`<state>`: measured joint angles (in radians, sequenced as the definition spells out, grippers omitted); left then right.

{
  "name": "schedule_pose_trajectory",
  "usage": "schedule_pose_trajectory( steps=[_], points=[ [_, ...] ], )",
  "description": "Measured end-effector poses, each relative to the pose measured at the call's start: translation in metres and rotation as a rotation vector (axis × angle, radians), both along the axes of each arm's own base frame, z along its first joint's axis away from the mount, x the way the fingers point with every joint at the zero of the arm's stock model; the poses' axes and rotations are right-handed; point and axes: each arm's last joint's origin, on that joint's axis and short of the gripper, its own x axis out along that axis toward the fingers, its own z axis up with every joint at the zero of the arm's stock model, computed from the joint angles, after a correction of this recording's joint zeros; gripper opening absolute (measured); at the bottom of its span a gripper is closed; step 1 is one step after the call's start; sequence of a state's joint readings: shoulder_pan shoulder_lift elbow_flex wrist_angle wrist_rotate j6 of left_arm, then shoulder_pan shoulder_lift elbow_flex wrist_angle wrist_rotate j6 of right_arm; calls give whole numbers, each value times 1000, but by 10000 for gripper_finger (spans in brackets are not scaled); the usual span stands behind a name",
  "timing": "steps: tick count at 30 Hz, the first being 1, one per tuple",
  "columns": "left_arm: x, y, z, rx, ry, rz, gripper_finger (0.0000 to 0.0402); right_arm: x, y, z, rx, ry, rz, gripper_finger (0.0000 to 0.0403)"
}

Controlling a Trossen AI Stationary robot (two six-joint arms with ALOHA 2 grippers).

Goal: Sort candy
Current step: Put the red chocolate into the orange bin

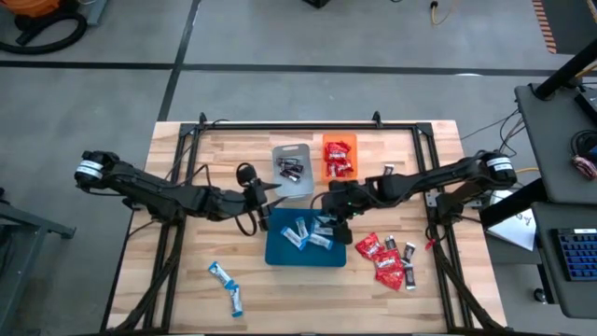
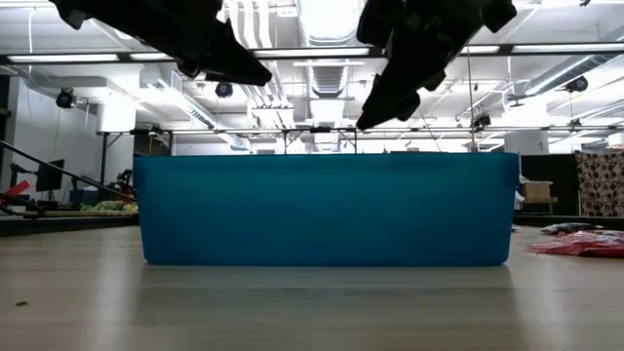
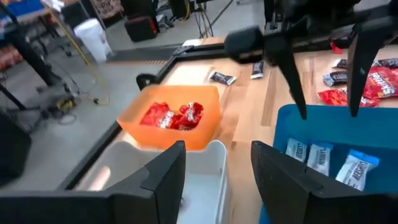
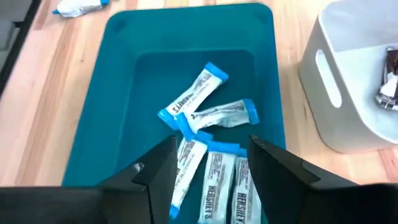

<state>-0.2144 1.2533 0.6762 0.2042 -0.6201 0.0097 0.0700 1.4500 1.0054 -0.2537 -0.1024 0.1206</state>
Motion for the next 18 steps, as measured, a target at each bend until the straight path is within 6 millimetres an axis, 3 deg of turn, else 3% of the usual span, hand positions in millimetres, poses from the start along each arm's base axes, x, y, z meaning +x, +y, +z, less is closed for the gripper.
schedule_pose_trajectory(
  steps=[12,18],
  points=[
    [-8,0,-16,-190,74,91,166,-15,-10,32,-103,310,-191,184],
    [-8,-1,-16,-204,66,96,166,-30,-33,30,-101,469,-307,184]
  ],
)
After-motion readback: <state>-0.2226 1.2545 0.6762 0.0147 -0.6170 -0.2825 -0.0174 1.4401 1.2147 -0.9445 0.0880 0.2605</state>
